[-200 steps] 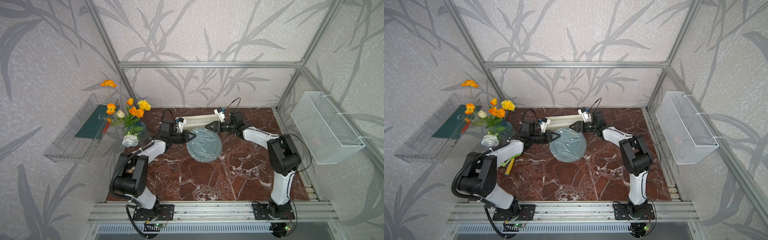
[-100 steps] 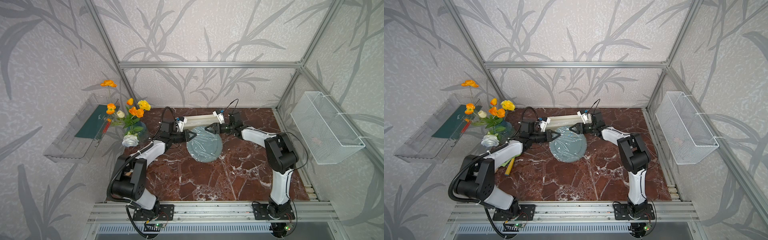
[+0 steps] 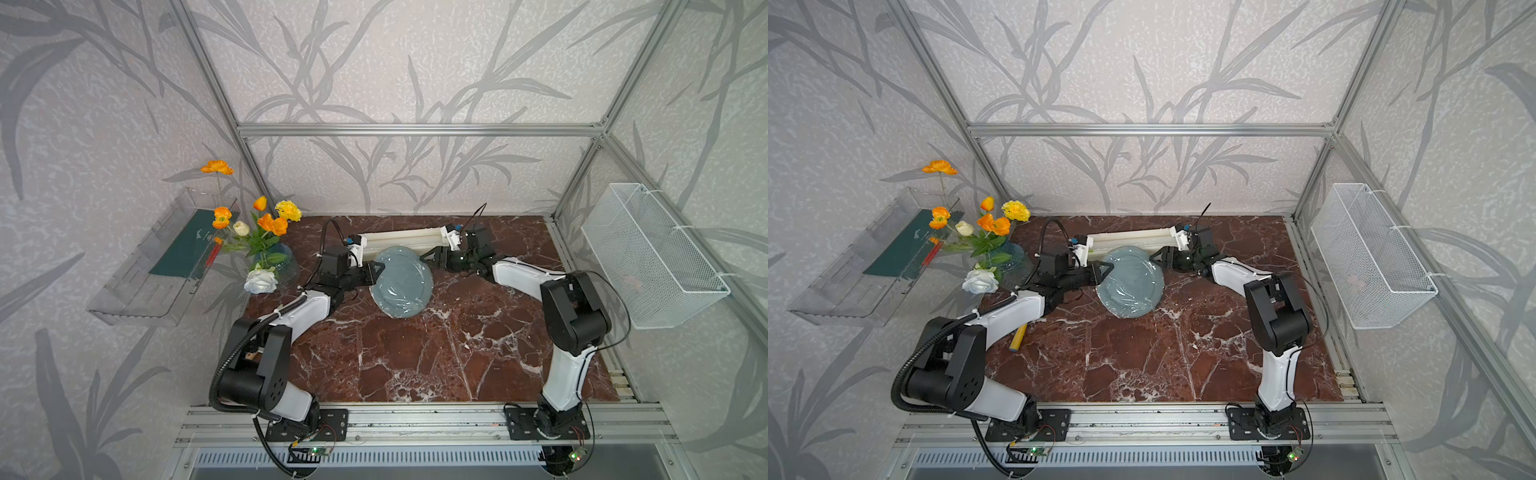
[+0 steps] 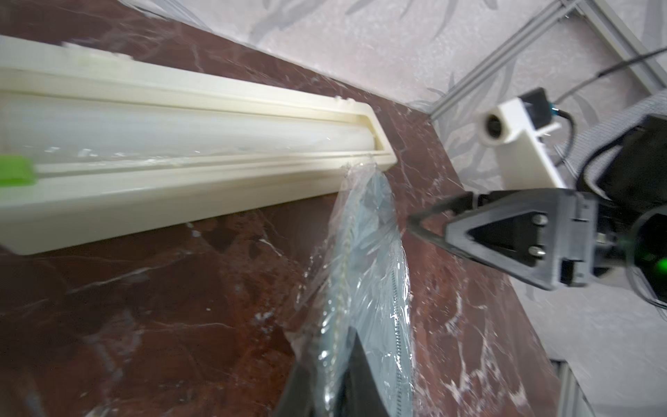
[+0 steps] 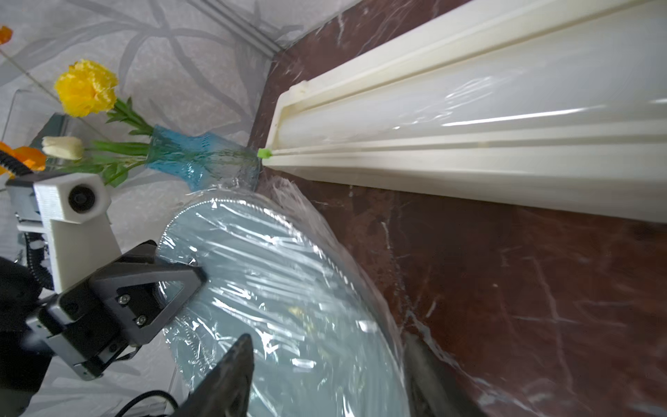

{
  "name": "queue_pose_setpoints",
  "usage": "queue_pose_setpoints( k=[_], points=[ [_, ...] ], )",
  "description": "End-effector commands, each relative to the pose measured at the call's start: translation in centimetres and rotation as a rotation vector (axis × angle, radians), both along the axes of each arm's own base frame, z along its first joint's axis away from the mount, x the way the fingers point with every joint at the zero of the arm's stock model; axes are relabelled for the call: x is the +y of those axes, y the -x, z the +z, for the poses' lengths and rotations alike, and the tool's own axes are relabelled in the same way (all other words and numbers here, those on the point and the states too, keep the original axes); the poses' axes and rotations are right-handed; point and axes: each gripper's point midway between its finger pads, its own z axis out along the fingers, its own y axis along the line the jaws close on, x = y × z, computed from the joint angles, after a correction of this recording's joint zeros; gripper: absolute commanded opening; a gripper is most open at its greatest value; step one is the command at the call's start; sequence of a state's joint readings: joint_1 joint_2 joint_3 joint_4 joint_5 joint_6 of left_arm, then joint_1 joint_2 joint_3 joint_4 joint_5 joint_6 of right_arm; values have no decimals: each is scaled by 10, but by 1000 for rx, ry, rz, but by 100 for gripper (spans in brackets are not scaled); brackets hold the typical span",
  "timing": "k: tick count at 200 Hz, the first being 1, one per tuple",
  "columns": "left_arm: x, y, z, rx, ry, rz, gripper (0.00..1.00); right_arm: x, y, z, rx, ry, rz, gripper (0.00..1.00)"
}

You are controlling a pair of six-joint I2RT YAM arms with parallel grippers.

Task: Wrap the plate with plastic wrap
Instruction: Cover the plate with plastic wrap.

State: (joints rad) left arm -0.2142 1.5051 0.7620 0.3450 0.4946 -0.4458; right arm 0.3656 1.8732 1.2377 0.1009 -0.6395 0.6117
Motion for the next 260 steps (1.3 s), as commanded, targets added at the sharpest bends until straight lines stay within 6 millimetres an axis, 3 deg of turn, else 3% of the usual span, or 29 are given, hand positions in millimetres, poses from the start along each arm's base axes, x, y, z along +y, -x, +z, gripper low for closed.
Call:
queue_pose_setpoints(
  k=[1,15,46,90,174,218,260],
  points=[
    [22,-27,63,-287,42,162,0,-26,7,3,112,29,-185,65],
    [25,-29,65,-316,62,192,0,-21,17,1,162,-41,-218,64],
    [29,-28,76,-388,135,244,0,17,49,-20,295,-183,-237,57],
    [24,-21,89,-463,171,248,0,49,51,-38,362,-218,-254,48],
    [18,-19,92,-451,189,240,0,59,49,-45,371,-214,-319,42],
    [19,-17,95,-452,200,249,0,61,48,-49,377,-221,-345,28],
    [16,-17,94,-454,212,246,0,61,49,-50,378,-239,-367,5]
  ],
)
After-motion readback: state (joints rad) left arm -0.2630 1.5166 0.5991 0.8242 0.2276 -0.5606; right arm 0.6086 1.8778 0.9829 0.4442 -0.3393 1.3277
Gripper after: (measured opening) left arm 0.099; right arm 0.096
